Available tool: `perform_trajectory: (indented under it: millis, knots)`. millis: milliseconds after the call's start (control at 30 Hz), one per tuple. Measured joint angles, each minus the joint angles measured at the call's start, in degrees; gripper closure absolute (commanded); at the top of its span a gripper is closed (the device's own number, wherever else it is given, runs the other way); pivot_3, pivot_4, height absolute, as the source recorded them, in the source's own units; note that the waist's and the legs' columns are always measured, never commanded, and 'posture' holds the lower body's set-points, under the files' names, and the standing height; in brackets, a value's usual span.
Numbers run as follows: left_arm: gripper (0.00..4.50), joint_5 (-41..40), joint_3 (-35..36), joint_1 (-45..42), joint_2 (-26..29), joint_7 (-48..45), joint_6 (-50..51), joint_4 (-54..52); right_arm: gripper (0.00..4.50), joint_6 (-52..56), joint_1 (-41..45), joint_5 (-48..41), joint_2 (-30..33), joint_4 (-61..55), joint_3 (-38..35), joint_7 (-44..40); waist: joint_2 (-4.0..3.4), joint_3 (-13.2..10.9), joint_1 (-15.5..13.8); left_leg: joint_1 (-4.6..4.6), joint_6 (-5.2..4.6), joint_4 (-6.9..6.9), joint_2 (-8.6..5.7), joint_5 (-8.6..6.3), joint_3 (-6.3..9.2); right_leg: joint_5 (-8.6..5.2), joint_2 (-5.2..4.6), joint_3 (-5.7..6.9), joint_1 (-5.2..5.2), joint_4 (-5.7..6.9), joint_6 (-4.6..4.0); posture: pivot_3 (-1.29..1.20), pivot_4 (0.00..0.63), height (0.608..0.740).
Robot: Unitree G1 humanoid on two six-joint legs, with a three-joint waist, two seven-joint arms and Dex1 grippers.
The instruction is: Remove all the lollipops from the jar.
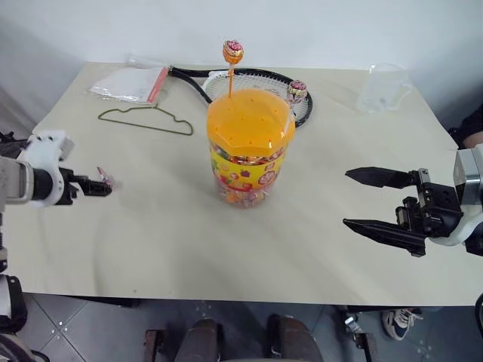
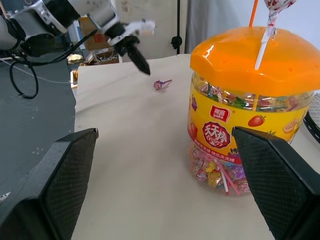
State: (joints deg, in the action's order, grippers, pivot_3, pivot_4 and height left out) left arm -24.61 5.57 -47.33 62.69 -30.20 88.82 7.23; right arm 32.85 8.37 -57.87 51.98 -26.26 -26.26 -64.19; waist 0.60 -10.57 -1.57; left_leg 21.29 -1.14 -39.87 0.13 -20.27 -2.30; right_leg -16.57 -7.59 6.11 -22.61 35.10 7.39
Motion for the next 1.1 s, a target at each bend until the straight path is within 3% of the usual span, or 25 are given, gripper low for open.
perform_trajectory:
  millis: [233, 533, 700, 1100]
  knots:
    - [0.02, -3.2, -2.6, -8.7, -0.4, -11.9, -13.6, -2.2, 0.00, -0.4, 1.6, 0.5, 0.0, 1.3, -1.7, 1.1, 0.04, 0.0, 0.0, 0.02, 0.00, -0.01, 0.00, 0.00, -0.02, 0.00, 0.01, 0.02, 0.00, -0.03, 0.00, 0.00, 0.150, 0.740]
    - [0.02, -5.2, 1.8, -9.6, -16.5, -26.5, -46.5, 4.4, 0.00, -1.5, 3.8, 0.7, 0.0, 2.0, -4.4, 3.1, -0.02, -0.1, 0.2, 0.01, -0.02, -0.08, -0.19, 0.01, -0.20, 0.01, 0.09, 0.05, 0.00, -0.01, 0.01, 0.00, 0.150, 0.740]
    - [0.02, -4.6, -0.5, -14.0, -21.0, -36.3, -55.3, 12.8, 0.00, -1.5, 2.4, 0.2, 0.0, 1.4, -6.0, 4.2, 0.00, -0.1, -0.1, 0.03, -0.04, -0.10, -0.23, 0.02, -0.65, 0.02, 0.07, 0.09, 0.01, -0.01, 0.03, 0.00, 0.150, 0.740]
    - [0.02, -0.7, -1.9, -27.7, -31.1, -43.3, -68.3, 35.3, 0.00, -1.9, -2.3, 0.1, -2.1, -1.9, -8.8, 8.0, 0.06, -0.1, 0.0, 0.10, -0.16, -0.13, -0.28, 0.00, -0.68, 0.07, 0.04, 0.10, 0.00, -0.06, 0.13, 0.00, 0.150, 0.740]
